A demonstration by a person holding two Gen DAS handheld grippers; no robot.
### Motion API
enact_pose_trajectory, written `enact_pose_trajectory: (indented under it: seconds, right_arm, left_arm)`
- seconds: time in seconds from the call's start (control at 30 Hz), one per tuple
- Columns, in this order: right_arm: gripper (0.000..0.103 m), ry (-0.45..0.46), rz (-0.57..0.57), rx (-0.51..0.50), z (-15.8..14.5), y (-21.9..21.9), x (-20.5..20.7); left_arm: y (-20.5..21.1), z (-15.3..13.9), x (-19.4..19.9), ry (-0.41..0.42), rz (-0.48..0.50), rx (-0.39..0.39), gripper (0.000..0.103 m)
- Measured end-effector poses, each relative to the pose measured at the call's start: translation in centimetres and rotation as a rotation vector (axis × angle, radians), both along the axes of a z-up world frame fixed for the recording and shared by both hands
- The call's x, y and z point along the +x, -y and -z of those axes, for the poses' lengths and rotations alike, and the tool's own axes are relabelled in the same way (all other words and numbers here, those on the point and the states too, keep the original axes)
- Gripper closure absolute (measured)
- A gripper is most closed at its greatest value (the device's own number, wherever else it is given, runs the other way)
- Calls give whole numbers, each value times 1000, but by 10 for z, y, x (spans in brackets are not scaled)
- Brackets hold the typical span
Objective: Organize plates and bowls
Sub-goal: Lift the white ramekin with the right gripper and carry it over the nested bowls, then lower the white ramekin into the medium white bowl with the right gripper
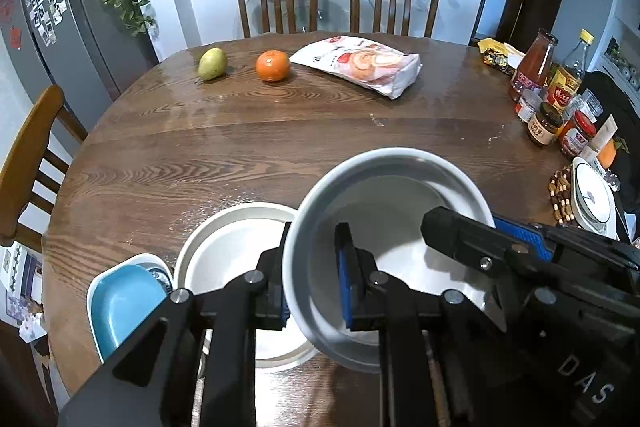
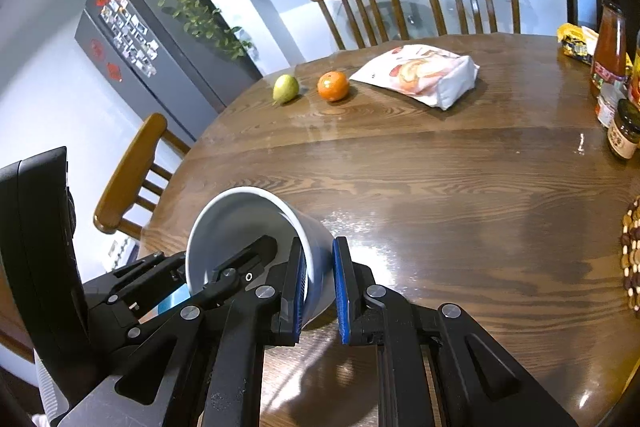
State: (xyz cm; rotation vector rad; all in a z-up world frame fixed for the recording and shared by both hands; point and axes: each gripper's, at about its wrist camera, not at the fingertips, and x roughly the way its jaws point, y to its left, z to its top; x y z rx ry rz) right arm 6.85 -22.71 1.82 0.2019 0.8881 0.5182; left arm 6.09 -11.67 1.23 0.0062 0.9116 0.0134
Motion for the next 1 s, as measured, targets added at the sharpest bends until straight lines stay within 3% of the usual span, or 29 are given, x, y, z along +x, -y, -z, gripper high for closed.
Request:
enact_pose_trajectory:
  seconds: [0.53, 1.0]
  right_arm:
    - [88, -36, -55, -22, 9, -43, 7]
    - [88, -134, -71, -48, 42, -73, 18]
  left_arm:
    - [-46, 9, -1, -41, -44, -13, 88]
    - [-72, 42, 4, -138, -64, -42, 88]
